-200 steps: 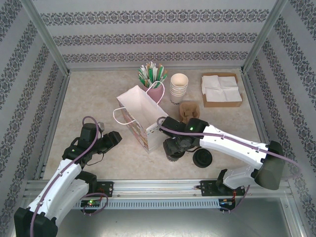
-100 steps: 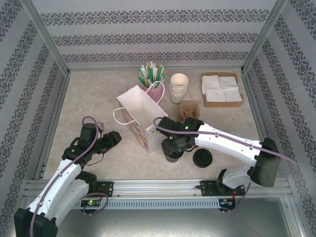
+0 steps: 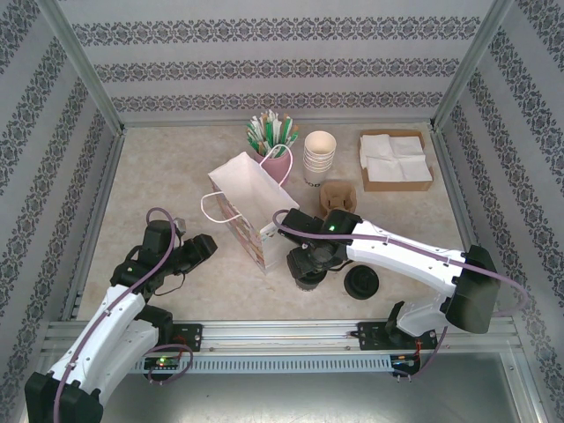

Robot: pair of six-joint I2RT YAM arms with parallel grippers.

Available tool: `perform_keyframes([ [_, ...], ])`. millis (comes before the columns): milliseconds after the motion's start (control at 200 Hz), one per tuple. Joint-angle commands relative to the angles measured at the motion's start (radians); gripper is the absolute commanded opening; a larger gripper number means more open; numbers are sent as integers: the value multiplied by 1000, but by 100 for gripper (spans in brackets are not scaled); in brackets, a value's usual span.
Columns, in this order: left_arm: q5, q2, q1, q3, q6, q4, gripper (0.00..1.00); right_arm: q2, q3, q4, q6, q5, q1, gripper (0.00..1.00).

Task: Pack the takeout coffee

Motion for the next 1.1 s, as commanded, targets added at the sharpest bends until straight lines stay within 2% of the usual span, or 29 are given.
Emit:
perform_keyframes([
  [0, -11, -10, -13, 20, 17, -23, 60, 38, -41, -27, 15, -10, 15, 70],
  [380, -14, -10, -13, 22, 14, -21, 60, 101, -85, -96, 32, 30, 40, 69],
  [784, -11, -11, -13, 27, 13, -25, 60, 220, -98, -146, -16, -3, 60, 69],
  [954, -10, -12, -13, 25, 13, -22, 59, 213, -104, -143, -20, -29, 61, 68],
  [1094, -10, -11, -13, 23, 12, -19, 60, 151, -87, -140, 0, 3, 61, 69],
])
